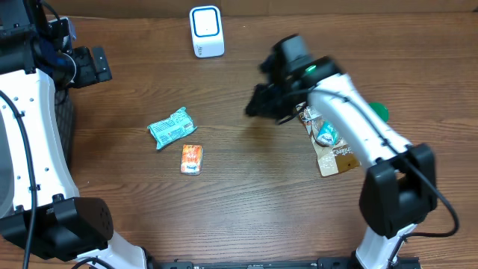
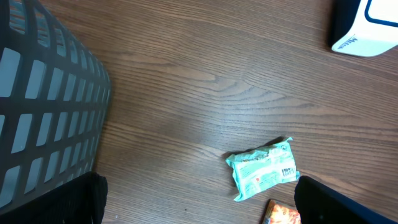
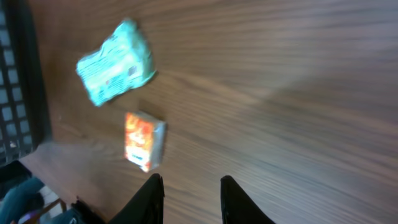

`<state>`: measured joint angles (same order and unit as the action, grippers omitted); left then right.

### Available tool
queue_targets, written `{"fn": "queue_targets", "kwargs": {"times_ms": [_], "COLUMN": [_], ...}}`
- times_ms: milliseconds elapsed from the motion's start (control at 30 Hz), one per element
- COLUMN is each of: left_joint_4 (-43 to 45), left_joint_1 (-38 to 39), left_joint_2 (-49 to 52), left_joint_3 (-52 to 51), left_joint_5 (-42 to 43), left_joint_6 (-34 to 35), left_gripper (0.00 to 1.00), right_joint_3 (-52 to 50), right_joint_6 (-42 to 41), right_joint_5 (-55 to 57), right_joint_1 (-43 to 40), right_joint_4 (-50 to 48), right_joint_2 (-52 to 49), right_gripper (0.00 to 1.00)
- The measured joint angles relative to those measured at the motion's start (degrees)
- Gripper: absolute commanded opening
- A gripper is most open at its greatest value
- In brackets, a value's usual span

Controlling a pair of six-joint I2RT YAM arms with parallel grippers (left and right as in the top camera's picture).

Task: Scan the item barcode
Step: 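Move the right gripper left and grasp the orange tissue pack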

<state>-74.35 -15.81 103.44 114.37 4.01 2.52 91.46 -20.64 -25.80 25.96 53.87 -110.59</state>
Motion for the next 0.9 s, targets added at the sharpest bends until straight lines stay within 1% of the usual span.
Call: {"fn": "queue_targets", "kwargs": {"times_ms": [133,200,333,467,633,900], "left_joint_4": [0.0,0.0,0.0,0.0,0.0,0.0], "left_joint_1": [0.0,0.0,0.0,0.0,0.0,0.0], "left_joint_2": [0.0,0.0,0.0,0.0,0.0,0.0], "left_joint_3": [0.0,0.0,0.0,0.0,0.0,0.0], "left_joint_5": [0.0,0.0,0.0,0.0,0.0,0.0], "left_joint_6": [0.0,0.0,0.0,0.0,0.0,0.0], "left_gripper": [1.00,1.00,0.99,1.00,0.99,1.00], "right_joint_3": [-5.1,-8.1,-12.3,-14.1,-14.3,-14.4], "right_joint_6": [-6.7,-11.1,-17.6,-22.3,-24.8,-27.1], "right_joint_5": [-0.3,1.2,4.3,7.9,10.7,12.1], "right_joint_1": [7.1,10.4,15.6,18.7,21.8,24.8], "right_joint_4": [-8.7,-13.0,-17.7,-21.4,-24.4,-24.8], "right_joint_2": [-0.4,-0.5,-0.6,-0.6,-1.6,-7.1], "right_gripper": [0.27,0.30,0.33,0.33,0.34,0.32]}}
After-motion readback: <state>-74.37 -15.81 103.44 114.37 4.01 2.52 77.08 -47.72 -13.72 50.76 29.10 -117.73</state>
